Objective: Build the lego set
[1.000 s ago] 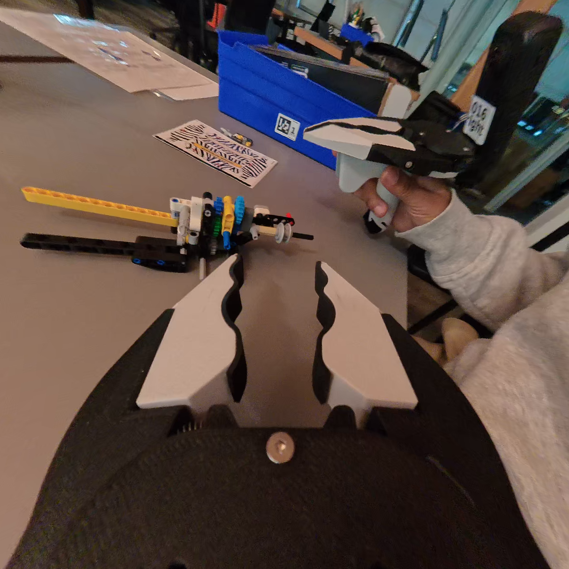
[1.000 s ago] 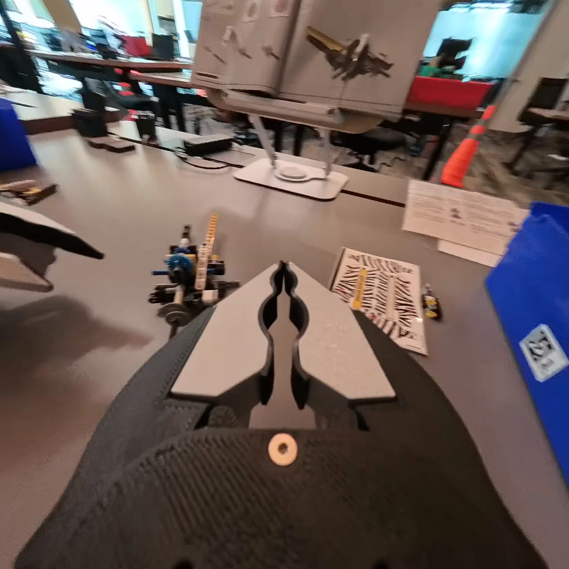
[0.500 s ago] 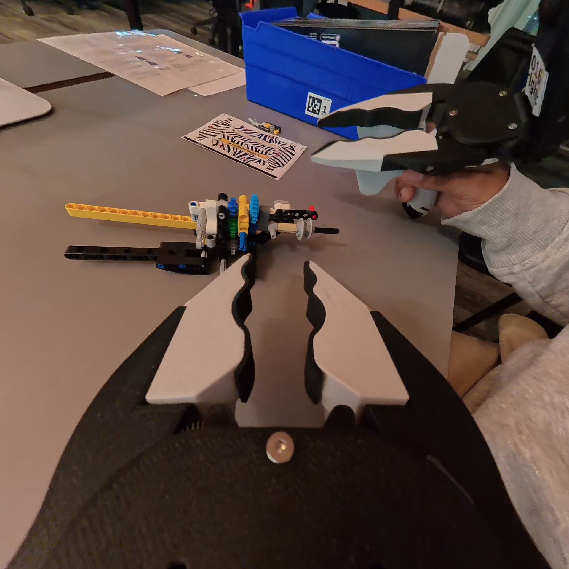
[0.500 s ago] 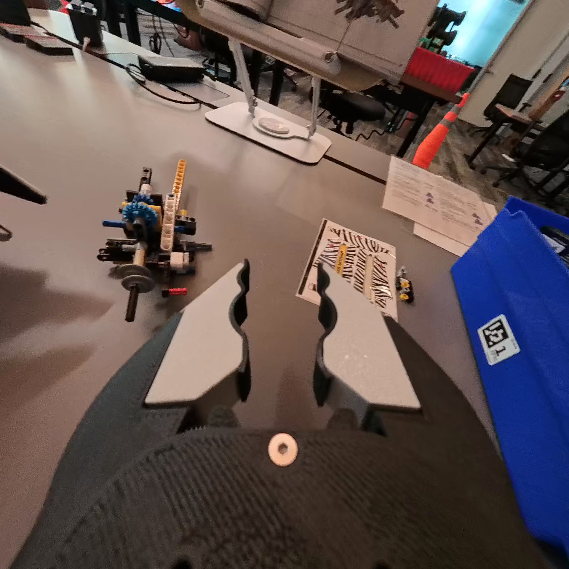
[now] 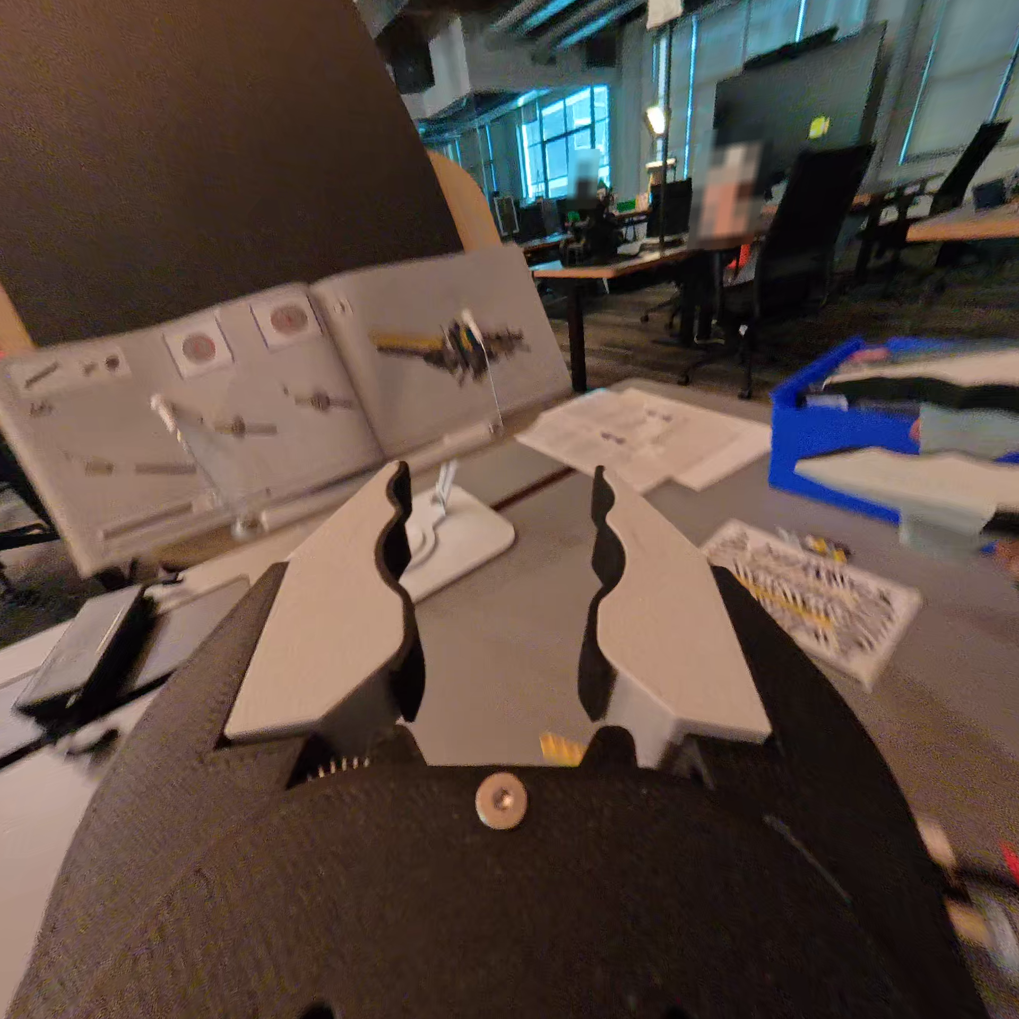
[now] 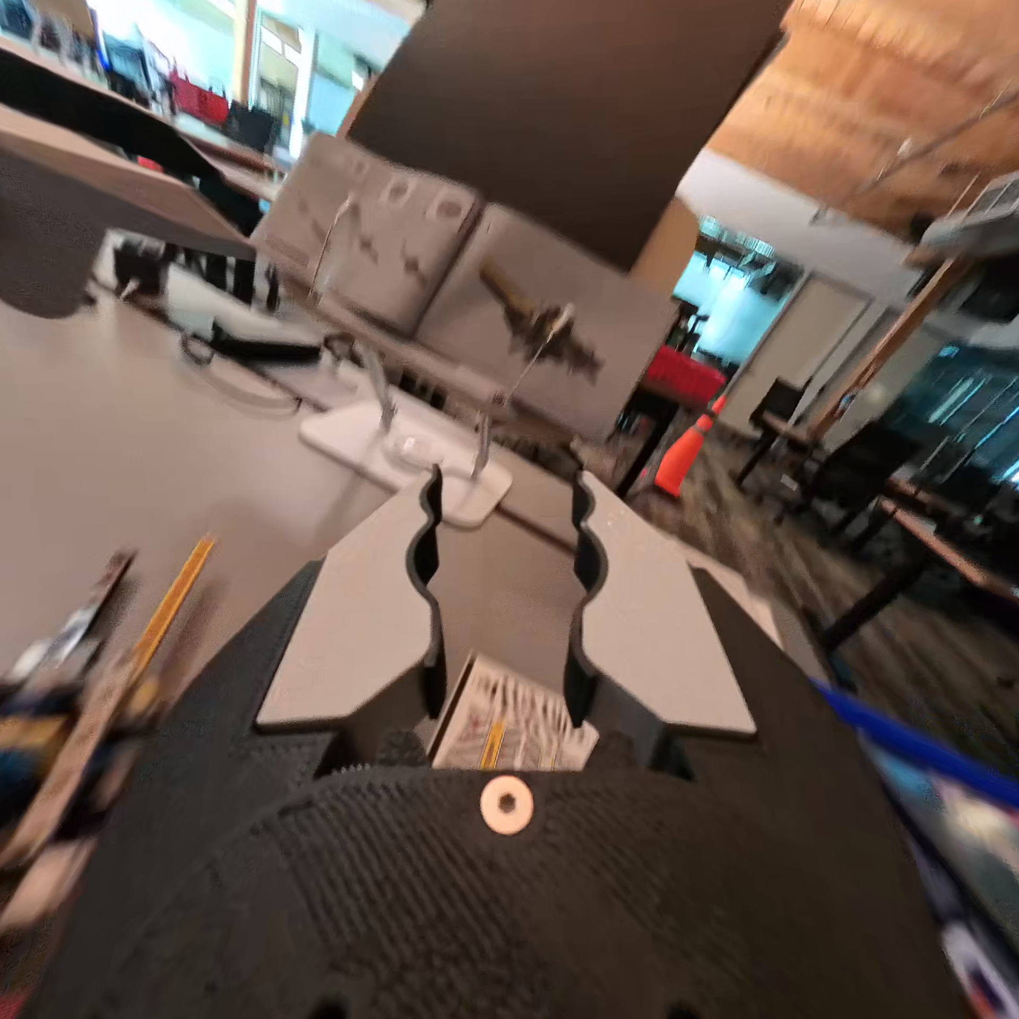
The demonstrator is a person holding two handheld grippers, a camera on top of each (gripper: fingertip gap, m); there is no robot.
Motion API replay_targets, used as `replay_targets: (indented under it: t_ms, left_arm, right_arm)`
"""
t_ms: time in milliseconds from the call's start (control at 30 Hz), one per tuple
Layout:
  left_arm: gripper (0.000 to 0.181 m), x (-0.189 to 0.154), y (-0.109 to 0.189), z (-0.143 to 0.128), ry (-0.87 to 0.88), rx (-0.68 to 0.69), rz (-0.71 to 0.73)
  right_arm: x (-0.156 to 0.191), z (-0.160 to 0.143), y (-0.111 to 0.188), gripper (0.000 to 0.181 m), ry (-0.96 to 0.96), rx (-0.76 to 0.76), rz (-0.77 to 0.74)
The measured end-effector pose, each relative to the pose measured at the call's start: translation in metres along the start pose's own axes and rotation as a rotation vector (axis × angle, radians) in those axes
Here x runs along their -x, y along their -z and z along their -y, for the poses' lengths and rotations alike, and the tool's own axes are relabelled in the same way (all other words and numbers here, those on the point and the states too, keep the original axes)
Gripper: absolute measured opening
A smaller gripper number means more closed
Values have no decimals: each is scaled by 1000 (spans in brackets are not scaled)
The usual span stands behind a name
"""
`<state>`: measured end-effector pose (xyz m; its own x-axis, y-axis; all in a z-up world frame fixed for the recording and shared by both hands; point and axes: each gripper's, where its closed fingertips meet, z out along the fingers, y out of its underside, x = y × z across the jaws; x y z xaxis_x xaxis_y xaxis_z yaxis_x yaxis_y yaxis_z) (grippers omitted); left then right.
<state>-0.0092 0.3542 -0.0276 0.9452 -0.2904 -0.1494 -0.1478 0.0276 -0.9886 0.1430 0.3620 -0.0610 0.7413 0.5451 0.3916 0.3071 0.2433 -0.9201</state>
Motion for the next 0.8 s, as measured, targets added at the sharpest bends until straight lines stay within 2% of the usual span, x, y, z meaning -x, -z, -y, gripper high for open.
replay_targets:
  t_ms: [33, 100, 133, 200, 267, 333, 400, 467, 600, 667, 800]
  left_arm:
    - [70, 11, -24, 12, 29, 9, -4]
    - [83, 30, -76, 20, 85, 97, -11]
    - [92, 39, -100, 20, 91, 150, -6]
    - [97, 60, -141, 19, 60, 209, 44]
    - [95, 81, -171, 16, 2, 249, 117]
    - [94, 91, -189, 11, -21, 273, 143]
    - [83, 101, -195, 8, -107, 283, 205]
    - [69, 111, -196, 8, -216, 266, 289]
    - [69, 111, -195, 7, -282, 198, 332]
    - [81, 105, -195, 8, -255, 203, 308]
    - [79, 82, -194, 25, -168, 162, 227]
  right_arm:
    - [-9, 12, -21, 49, 1, -54, -16]
    - [-25, 25, -71, 54, -24, -104, -30]
    - [-32, 23, -99, 56, -42, -74, -28]
    - [-40, 14, -151, 69, -118, 5, -23]
    - [-37, 12, -190, 70, -229, 26, 15]
    - [-36, 15, -214, 65, -291, -6, 30]
    - [-38, 14, -229, 57, -262, -22, 6]
    - [-41, 6, -238, 36, -176, -10, -31]
    - [-44, 2, -242, 29, -65, -45, -77]
    - [-44, 2, -242, 27, -88, -68, -71]
    - [-48, 0, -246, 23, -111, -48, -41]
